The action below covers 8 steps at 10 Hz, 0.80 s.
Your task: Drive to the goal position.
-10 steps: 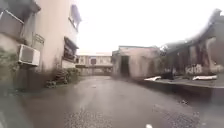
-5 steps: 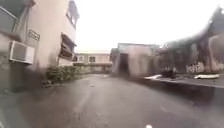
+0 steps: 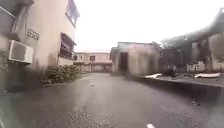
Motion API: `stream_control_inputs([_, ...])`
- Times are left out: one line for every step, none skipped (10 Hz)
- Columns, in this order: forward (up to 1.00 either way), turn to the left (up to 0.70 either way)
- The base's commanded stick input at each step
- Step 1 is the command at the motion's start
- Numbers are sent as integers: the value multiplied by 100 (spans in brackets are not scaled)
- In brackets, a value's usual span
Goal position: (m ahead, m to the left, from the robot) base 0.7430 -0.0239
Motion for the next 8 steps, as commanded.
stream_control_inputs([50,8])
stream_control_inputs([50,8])
stream_control_inputs([50,8])
stream_control_inputs([50,8])
stream_control_inputs([50,8])
stream_control_inputs([50,8])
stream_control_inputs([50,8])
stream_control_inputs([50,8])
